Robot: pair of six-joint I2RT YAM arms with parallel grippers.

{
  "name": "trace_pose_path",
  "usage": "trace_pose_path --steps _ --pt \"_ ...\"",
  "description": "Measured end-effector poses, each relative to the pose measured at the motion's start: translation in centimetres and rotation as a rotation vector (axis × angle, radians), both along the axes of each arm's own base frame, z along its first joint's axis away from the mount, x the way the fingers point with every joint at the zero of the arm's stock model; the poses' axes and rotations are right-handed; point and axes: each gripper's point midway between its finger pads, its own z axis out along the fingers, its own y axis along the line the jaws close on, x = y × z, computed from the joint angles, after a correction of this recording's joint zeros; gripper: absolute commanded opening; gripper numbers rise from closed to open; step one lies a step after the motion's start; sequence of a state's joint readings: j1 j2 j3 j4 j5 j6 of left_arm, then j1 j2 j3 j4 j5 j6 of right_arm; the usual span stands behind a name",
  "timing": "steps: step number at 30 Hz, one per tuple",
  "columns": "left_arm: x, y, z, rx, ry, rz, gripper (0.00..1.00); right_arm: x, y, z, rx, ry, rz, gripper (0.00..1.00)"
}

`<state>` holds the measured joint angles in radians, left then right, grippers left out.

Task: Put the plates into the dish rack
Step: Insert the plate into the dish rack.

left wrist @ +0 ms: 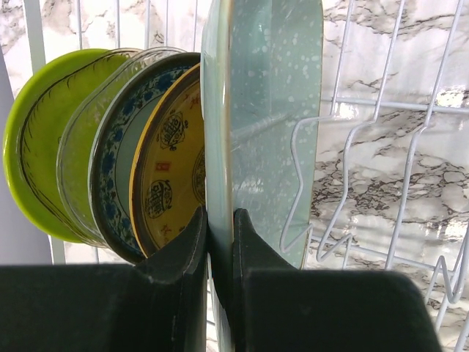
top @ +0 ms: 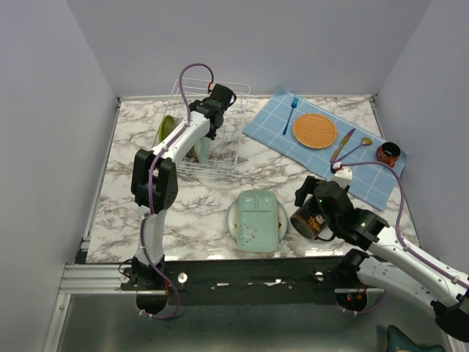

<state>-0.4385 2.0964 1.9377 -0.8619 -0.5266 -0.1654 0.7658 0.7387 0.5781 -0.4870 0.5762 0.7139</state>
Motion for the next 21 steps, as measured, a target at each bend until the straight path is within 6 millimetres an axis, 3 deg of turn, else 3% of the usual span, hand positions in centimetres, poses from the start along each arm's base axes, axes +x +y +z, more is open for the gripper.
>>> trace_pose_path --steps 5,11,21 --pt "0.08 -0.04 -0.08 -0.002 -0.003 0.0 0.01 0.0 0.0 -0.01 0.0 0.0 0.0 0.95" --pt "0.13 -0.05 -0.17 -0.002 -0.005 0.0 0.23 0.0 0.0 -0.01 0.0 0.0 0.0 0.95" --pt "0.55 0.22 -0.26 0.001 -0.021 0.005 0.39 0.0 0.0 -0.08 -0.002 0.002 0.0 0.95"
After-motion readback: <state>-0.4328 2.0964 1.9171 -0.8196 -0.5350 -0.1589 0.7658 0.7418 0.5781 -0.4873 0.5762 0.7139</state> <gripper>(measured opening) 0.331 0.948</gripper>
